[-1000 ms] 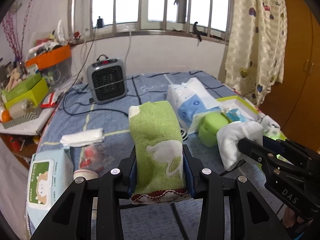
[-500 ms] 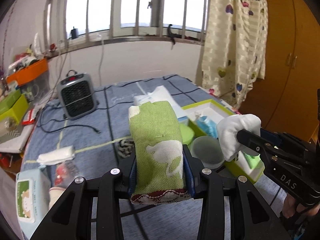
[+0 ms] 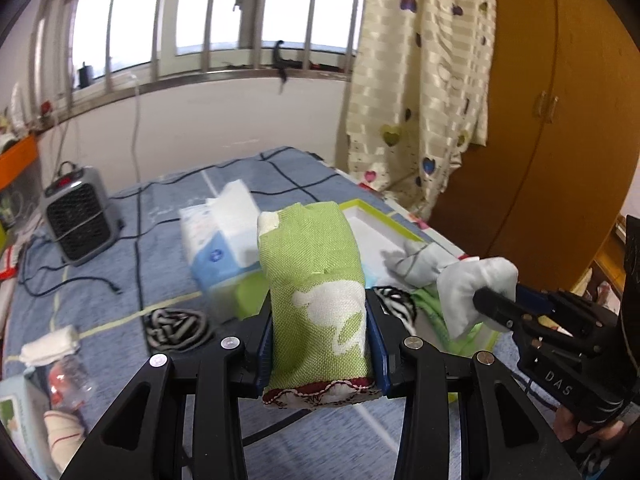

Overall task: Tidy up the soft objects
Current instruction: 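Carry the white sock and green towel over the yellow box lid, then open both tools to release the sock and towel into the lid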

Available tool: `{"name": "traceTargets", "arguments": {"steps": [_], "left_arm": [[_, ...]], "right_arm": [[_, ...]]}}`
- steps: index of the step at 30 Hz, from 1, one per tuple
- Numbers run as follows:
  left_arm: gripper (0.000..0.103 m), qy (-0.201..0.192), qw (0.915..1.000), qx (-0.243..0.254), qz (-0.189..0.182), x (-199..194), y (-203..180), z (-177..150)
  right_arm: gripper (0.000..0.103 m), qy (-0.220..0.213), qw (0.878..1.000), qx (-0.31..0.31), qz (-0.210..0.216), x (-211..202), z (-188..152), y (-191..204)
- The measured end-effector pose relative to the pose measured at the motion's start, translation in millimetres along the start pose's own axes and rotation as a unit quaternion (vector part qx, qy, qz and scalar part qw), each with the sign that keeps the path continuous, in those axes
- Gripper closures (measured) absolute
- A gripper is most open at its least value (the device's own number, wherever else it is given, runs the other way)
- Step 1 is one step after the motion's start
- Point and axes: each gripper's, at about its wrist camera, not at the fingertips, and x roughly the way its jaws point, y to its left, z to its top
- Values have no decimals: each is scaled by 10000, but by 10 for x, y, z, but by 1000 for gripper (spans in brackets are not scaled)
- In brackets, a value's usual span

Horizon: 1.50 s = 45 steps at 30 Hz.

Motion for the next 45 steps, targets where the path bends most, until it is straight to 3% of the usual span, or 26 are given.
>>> {"name": "traceTargets", "arguments": {"steps": [10, 22, 38, 45], "left_arm": [[65, 264, 9991, 146, -299, 361, -257, 125], [65, 574, 9971, 316, -375, 796, -513, 159], [63, 855, 9951, 438, -242, 1160, -655, 129], [61, 964, 9941, 372, -337, 1221, -654, 117]], "right_arm": [[73, 301, 9995, 38, 64, 160, -119, -139], [73, 760, 9965, -75, 347, 423, -305, -113], [70, 760, 9960, 12, 473, 442, -331, -158], [60, 783, 9961, 9, 409, 452, -340, -152]]}}
